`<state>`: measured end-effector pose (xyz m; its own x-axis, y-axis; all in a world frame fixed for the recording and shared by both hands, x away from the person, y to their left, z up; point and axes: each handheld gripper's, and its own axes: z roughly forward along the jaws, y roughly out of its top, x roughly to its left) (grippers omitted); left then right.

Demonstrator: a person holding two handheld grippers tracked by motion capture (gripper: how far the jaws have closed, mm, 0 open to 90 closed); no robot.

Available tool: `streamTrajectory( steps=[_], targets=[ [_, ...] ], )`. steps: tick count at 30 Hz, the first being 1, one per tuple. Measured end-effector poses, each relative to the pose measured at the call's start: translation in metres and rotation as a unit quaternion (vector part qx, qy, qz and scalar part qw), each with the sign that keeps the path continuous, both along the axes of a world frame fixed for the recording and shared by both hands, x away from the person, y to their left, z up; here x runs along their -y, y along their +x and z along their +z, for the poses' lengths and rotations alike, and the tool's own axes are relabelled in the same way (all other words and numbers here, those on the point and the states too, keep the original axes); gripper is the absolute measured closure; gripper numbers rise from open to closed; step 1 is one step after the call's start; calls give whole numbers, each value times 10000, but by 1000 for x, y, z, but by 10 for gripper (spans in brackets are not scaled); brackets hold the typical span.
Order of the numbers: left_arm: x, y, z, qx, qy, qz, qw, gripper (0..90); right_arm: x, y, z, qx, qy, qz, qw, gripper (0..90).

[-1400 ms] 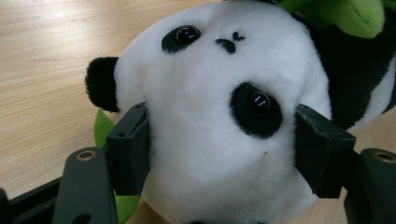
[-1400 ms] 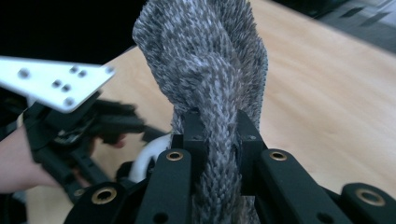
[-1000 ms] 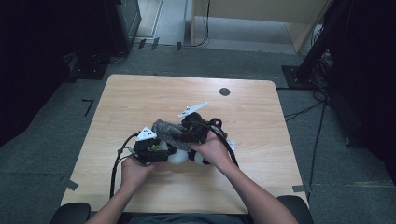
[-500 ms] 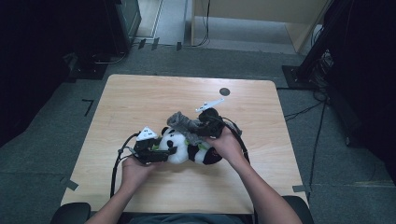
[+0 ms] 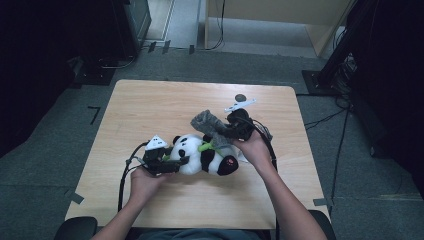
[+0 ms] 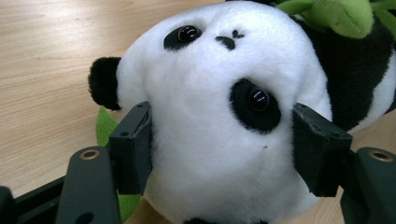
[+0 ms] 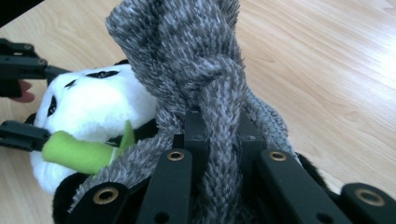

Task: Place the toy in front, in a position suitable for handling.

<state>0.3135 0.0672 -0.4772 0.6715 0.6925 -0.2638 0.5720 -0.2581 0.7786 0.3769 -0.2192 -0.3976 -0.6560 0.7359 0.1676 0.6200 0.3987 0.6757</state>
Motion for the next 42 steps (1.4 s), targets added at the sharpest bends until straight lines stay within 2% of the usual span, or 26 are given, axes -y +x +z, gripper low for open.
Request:
streamTrajectory(
  steps=[5,6,7,9,11,15,17,18,19,23,27,33,34,36,37,38,42],
  targets=[
    [0,0,0,26,-27,10,10000,307,-9,-5,14,34,393,149,9991,812],
    [0,0,0,26,-27,10,10000,306,-9,-5,14,34,393,149,9991,812],
    [0,0,0,36,-26,9,10000,304,-16,-10,22,90,557,297,9980,812],
    [-1,1,0,25,-72,10,10000,299,-24,-15,25,116,629,437,9970,812],
    [0,1,0,28,-94,14,10000,296,-38,-20,25,130,606,639,9960,811],
    [0,0,1,58,-72,13,10000,295,-61,-27,18,-8,544,898,9945,811],
    [0,0,1,66,-56,26,10000,296,-71,-28,12,-158,477,981,9939,811],
    [0,0,1,66,-56,26,10000,296,-71,-28,12,-158,477,981,9939,811],
    [0,-1,1,71,-48,32,10000,296,-77,-29,5,-250,417,1035,9934,811],
    [1,0,0,35,-47,20,10000,295,-82,-29,-7,-316,312,1050,9935,810],
    [2,0,0,43,-3,29,10000,302,-80,-28,-9,-258,198,1048,9940,810],
    [2,0,1,66,73,-3,10000,308,-68,-21,-9,-333,250,907,9950,810],
    [2,0,1,69,77,0,9999,309,-57,-15,-8,-249,104,706,9971,811],
    [2,0,1,80,97,-23,9999,310,-52,-13,-9,-243,37,607,9979,812],
    [2,0,1,90,106,-26,9999,311,-45,-9,-10,-311,15,506,9982,812],
    [3,0,1,94,106,-19,9999,312,-28,-1,-14,-495,210,371,9979,813],
    [2,1,1,56,74,-7,10000,315,-13,4,-10,-378,215,208,9988,812]
  ],
)
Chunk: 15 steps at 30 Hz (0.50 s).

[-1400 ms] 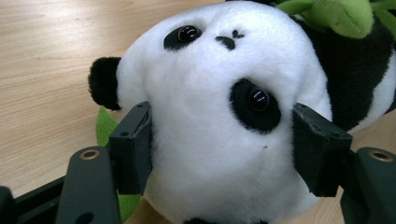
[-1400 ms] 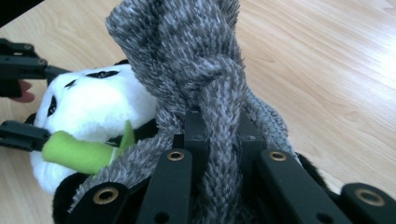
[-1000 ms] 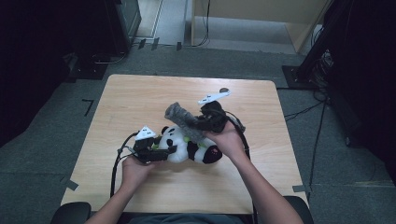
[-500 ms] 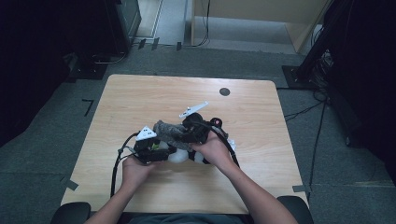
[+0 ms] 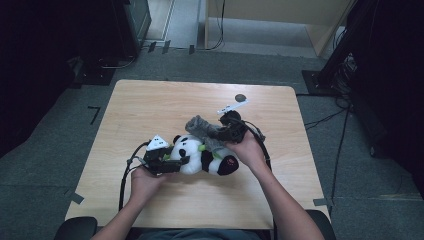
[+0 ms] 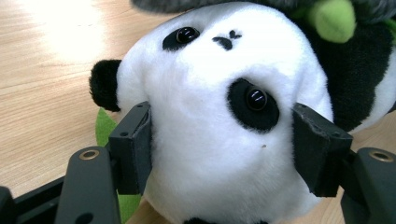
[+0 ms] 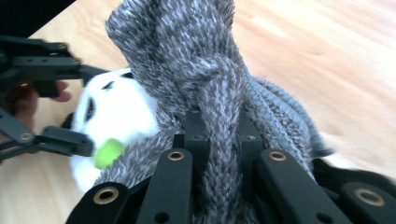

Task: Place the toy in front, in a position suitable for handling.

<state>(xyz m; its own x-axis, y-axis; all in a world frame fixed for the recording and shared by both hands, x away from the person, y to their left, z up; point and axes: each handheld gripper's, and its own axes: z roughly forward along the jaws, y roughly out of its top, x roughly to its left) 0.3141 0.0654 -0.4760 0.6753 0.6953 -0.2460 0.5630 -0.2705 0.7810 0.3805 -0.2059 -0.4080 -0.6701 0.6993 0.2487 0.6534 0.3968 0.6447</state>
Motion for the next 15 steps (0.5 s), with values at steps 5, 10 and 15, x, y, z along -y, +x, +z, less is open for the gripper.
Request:
streamTrajectory(
  steps=[5,10,15],
  targets=[
    [0,0,0,-26,-9,6,10000,326,17,4,3,67,-20,-237,9997,810],
    [0,1,1,-26,14,-2,10000,336,25,6,3,103,-25,-305,9995,810],
    [0,1,2,-15,36,-2,10000,350,39,6,12,317,-65,-494,9983,810]
  ],
)
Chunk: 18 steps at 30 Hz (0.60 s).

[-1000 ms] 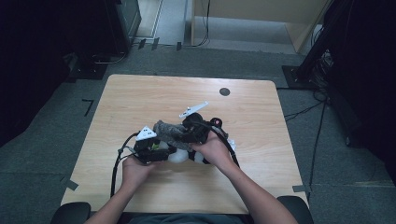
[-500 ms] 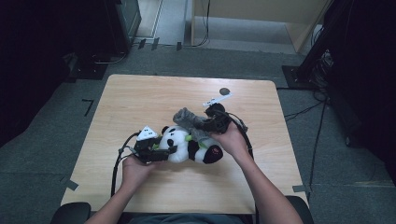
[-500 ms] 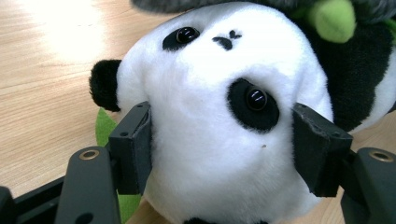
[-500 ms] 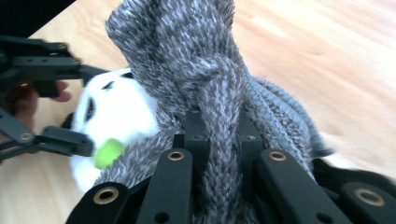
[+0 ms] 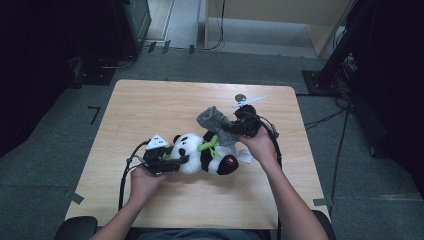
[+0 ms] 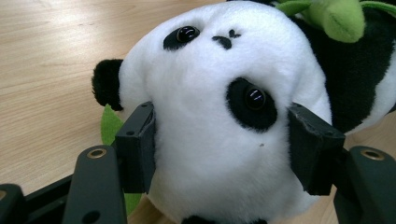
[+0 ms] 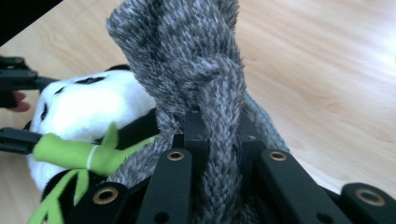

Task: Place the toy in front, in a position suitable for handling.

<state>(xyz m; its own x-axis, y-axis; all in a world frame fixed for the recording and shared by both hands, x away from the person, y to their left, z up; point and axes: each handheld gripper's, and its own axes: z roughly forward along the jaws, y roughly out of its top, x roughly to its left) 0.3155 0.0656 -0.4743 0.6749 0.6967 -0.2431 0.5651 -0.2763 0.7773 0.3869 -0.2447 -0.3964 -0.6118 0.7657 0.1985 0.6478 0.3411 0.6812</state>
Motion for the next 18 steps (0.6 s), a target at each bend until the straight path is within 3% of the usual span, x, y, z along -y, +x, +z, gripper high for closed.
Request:
streamTrajectory(
  steps=[10,18],
  targets=[
    [0,1,0,-15,31,7,10000,351,34,-2,8,105,104,-447,9989,810],
    [0,3,1,-54,32,16,10000,355,66,-3,4,76,-3,-874,9961,811]
  ],
)
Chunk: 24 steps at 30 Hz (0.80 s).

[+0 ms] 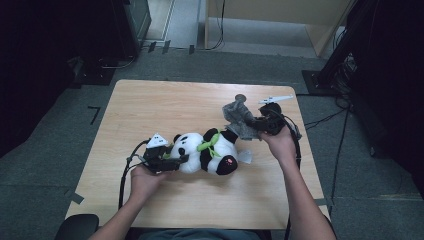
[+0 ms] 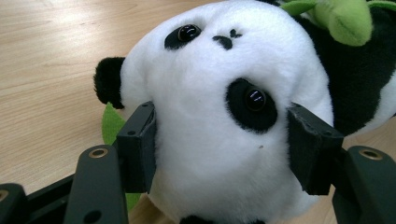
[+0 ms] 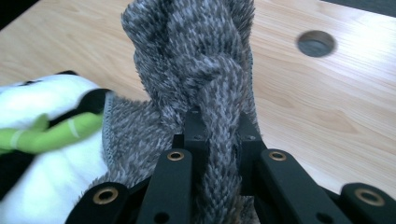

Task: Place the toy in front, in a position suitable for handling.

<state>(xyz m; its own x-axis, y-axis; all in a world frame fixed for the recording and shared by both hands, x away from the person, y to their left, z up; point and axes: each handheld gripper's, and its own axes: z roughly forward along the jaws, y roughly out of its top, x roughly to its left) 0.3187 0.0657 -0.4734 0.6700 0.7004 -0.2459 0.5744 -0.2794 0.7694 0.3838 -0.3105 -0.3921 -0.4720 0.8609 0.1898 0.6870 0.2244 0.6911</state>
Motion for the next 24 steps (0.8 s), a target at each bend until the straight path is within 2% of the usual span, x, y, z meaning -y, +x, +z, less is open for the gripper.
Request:
streamTrajectory(
  steps=[5,9,10,11,14,15,17,18,20,24],
  targets=[
    [0,2,0,-1,-4,33,10000,355,19,-2,3,73,70,-255,9996,811],
    [1,2,1,-5,-2,58,10000,355,24,-7,14,169,375,-275,9988,811],
    [1,2,1,-1,6,60,10000,355,24,-7,14,169,375,-275,9988,811],
    [1,2,1,6,23,54,10000,354,18,-10,20,247,488,-125,9984,810],
    [1,1,1,2,30,52,10000,355,1,-14,21,240,475,151,9985,809],
    [1,1,1,-2,26,50,10000,355,1,-14,21,240,475,151,9985,809],
    [1,2,1,-4,21,44,10000,356,-23,-16,16,189,398,477,9979,807],
    [1,2,1,-8,20,39,10000,356,-23,-16,16,189,398,477,9979,807],
    [0,2,1,-33,-2,32,10000,358,-39,-15,7,89,299,710,9970,806],
    [1,3,1,-84,-13,37,10000,359,-46,-12,-7,-74,210,757,9969,807]
  ],
)
